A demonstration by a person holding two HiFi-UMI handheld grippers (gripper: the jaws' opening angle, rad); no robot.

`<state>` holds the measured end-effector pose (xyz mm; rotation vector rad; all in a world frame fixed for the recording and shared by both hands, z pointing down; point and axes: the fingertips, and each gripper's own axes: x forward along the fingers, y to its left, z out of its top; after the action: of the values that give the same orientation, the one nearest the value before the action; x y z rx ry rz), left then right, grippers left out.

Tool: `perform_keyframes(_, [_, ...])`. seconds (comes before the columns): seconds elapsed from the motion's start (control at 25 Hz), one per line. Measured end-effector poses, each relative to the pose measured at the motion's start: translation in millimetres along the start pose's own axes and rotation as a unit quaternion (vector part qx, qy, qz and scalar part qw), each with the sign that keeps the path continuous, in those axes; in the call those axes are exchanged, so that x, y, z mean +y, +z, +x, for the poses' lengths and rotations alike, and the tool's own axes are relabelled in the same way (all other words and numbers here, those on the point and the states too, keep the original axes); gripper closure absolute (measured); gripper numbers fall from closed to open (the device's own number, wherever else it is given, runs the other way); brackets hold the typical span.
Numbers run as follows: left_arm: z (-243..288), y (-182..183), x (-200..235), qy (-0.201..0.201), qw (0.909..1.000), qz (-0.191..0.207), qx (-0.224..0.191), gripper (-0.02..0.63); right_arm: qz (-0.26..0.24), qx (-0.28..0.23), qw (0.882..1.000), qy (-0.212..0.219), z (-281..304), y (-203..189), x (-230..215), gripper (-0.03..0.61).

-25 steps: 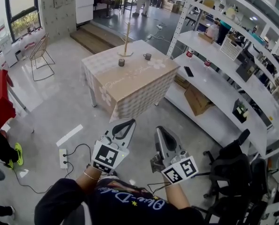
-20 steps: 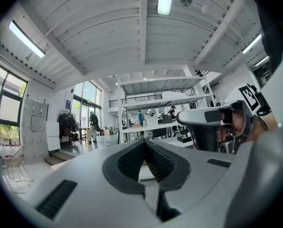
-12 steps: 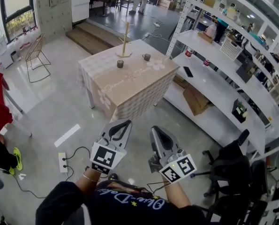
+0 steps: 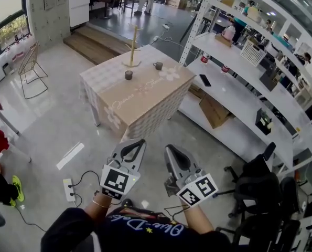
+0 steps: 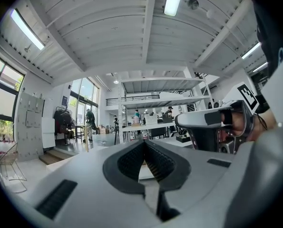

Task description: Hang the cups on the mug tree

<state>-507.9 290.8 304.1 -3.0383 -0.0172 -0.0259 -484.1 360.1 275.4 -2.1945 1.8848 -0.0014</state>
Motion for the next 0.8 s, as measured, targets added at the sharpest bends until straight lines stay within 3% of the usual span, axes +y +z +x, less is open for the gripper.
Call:
perform_keyframes(0.2, [1, -7, 20, 0.0, 0.9999, -0.011, -0.003, 0.606, 0.003, 0.01, 1.0, 0.0, 17, -9, 3, 0.529])
perform_keyframes(0.48, [1, -9, 41, 0.008, 0.9999, -0.004, -0.006, 0.606, -0.001, 0.019, 1.0, 0.016, 45, -15, 1, 0.529])
perform_keyframes(0.8, [-13, -14, 75, 0.038, 0.9989, -0.027, -0.006, 0.606, 0.007, 0.024, 0.999, 0.032, 68, -25, 14, 0.532])
